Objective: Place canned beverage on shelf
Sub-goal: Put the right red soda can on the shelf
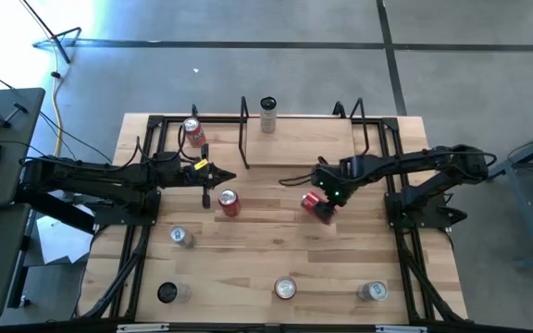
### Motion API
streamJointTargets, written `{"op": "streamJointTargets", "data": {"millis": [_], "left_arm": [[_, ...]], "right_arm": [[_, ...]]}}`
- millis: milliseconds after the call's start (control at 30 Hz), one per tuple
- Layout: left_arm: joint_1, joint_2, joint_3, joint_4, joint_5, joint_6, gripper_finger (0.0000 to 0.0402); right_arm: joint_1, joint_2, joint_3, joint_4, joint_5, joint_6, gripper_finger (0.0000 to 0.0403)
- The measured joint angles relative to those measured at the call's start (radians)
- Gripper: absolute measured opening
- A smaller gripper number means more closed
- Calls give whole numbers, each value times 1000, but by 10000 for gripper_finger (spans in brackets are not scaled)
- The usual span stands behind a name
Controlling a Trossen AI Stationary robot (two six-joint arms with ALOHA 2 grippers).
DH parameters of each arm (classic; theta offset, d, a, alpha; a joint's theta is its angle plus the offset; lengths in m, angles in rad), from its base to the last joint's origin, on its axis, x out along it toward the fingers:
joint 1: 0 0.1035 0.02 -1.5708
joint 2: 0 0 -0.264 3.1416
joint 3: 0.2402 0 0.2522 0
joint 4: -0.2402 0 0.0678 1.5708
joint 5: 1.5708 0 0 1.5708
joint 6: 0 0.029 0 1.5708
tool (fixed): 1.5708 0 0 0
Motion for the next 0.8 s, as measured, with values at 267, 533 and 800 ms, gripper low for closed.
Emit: {"op": "streamJointTargets", "data": {"millis": [267,533,800], "left_arm": [[0,0,0,0,0,0,3],[0,0,0,0,9,0,3],[0,0,0,1,34,-7,3]], "right_arm": [[-68,4,229,-486,-155,64,275],[-110,122,165,-694,-380,-35,275],[-112,307,106,-670,-525,-200,275]]}}
